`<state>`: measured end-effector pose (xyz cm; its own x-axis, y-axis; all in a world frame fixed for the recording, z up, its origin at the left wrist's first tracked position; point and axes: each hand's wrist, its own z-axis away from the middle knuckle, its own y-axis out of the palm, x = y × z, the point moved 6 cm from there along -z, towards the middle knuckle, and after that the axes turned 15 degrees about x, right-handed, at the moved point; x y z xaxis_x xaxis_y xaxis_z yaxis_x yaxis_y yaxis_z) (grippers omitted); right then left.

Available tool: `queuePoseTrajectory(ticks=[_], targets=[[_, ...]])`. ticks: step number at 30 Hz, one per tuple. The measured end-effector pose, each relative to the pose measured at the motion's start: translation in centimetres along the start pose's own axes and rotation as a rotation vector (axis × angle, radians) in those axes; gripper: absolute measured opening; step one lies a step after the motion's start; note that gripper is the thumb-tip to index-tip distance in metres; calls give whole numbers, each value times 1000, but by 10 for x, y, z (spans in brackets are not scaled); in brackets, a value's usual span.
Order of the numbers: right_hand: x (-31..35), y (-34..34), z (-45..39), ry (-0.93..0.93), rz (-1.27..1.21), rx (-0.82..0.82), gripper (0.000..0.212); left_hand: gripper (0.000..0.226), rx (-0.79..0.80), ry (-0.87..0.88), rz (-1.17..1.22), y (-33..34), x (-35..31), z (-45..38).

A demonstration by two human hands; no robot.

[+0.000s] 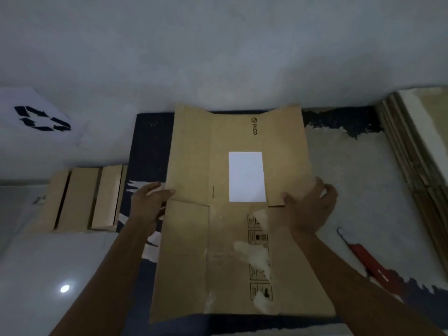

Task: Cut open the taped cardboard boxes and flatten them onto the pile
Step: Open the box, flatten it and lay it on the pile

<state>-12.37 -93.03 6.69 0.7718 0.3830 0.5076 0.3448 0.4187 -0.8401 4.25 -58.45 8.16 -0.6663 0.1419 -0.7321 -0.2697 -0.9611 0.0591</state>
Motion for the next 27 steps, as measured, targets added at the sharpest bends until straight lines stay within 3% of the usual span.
queuePoseTrajectory(ticks=[3, 5, 7, 9, 11, 14, 17, 24, 27], targets=[[4, 10, 14, -157, 265, 31, 85, 67, -128, 72, -382, -2, -6, 7], [19, 32, 40, -439, 367, 180, 67, 68, -255, 209, -693, 12, -16, 21], [24, 57, 71, -602, 387, 393, 62, 65, -348, 375, -951, 32, -17, 33], [17, 75, 88, -557, 417, 544, 73, 67, -358, 455, -1219, 56, -2, 37], [11, 82, 90, -520, 498, 544, 78, 67, -231, 504, -1410, 79, 28, 34], [15, 84, 89, -527, 556, 545, 78, 58, 23, 491, -1454, 101, 87, 24], [8, 86, 112, -487, 512, 525, 76, 60, 15, 439, -1466, 98, 118, 19], [-21, 78, 166, -470, 559, 420, 77, 57, 1, 571, -1306, 93, 130, 33], [-22, 81, 163, -489, 571, 439, 76, 56, 11, 570, -1359, 100, 164, 69]])
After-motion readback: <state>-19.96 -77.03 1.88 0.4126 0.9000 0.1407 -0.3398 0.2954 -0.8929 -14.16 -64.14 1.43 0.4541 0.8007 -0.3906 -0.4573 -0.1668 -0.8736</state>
